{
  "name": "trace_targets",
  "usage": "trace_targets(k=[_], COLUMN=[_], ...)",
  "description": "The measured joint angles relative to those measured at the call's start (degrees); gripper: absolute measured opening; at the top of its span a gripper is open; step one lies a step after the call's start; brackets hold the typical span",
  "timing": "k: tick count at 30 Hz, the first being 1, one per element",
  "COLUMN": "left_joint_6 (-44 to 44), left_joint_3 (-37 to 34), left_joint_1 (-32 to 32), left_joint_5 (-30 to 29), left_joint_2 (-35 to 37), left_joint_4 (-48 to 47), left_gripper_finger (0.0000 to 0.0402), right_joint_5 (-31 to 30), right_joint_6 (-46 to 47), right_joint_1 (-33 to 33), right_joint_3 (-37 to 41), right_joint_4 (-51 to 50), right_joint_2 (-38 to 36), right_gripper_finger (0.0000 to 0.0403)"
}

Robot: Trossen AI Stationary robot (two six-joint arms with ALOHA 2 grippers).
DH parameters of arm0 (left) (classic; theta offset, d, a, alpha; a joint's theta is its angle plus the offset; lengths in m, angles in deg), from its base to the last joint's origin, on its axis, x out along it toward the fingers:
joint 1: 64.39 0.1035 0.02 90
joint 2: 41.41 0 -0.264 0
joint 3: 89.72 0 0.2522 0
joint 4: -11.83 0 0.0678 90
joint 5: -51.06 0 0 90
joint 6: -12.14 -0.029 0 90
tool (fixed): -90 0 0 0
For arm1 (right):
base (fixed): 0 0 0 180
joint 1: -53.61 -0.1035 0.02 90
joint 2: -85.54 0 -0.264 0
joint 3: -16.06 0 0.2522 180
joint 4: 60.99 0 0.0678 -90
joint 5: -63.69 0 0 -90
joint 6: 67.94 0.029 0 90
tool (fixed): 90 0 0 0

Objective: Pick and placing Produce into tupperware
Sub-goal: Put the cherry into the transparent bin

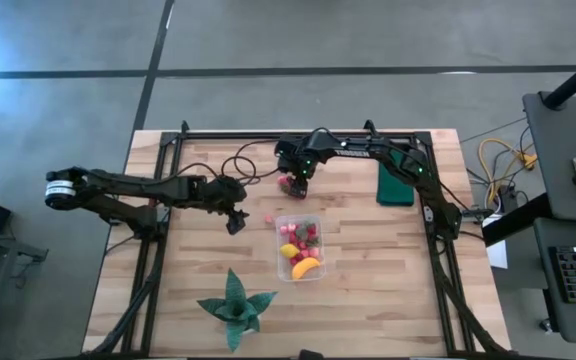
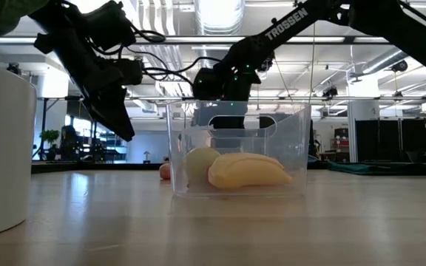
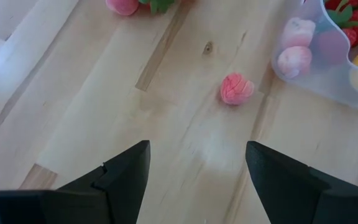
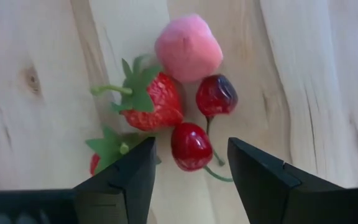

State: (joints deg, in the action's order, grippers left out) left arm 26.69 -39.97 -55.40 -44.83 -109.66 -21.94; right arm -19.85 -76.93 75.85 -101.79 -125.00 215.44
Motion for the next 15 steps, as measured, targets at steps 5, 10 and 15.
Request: trace_targets(k=[5,10,15], left_joint_6=[-0.44,-0.46,-0.46], left_joint_3=[0.00,0.00,0.00], left_joint_1=[-0.02,-0.02,0.00], left_joint_5=[-0.53,-0.66,-0.84], left_joint_2=[0.00,0.00,0.00], left_joint_4=[0.02,0.02,0.04], left_gripper_finger=[0.0251,0.0251,0.0251], right_joint_5=[-0.02,-0.02,-0.02], right_joint_6=[-1.54,0.11,1.48], right_joint_1=[-0.11,-0.09,-0.11], right_joint_3=[-0.02,-0.02,0.21], right_joint_4=[0.52,0.73,0.69], right_joint_2=[0.02,0.02,0.03], right_gripper_finger=[0.0191,0.0179,0.0146])
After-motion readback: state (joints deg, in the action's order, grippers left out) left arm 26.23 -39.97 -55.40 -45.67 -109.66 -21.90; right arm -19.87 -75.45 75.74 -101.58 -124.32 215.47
